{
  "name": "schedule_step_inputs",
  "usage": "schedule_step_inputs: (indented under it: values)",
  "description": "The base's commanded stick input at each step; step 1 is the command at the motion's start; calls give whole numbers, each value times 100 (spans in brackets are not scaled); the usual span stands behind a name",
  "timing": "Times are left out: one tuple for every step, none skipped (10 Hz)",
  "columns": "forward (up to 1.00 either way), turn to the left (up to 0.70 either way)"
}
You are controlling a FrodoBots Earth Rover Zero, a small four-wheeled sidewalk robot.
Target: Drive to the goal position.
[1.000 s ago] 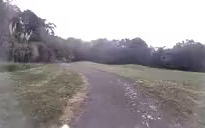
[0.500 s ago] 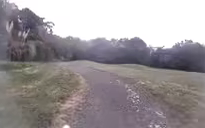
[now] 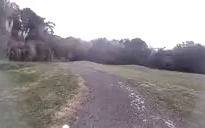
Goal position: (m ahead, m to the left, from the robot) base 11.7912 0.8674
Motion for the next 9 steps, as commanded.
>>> schedule_step_inputs:
  values:
    - [45, 0]
    - [45, 0]
    - [45, 0]
    - [45, 0]
    - [45, 0]
    - [45, 0]
    - [45, 0]
    - [45, 0]
    - [45, 0]
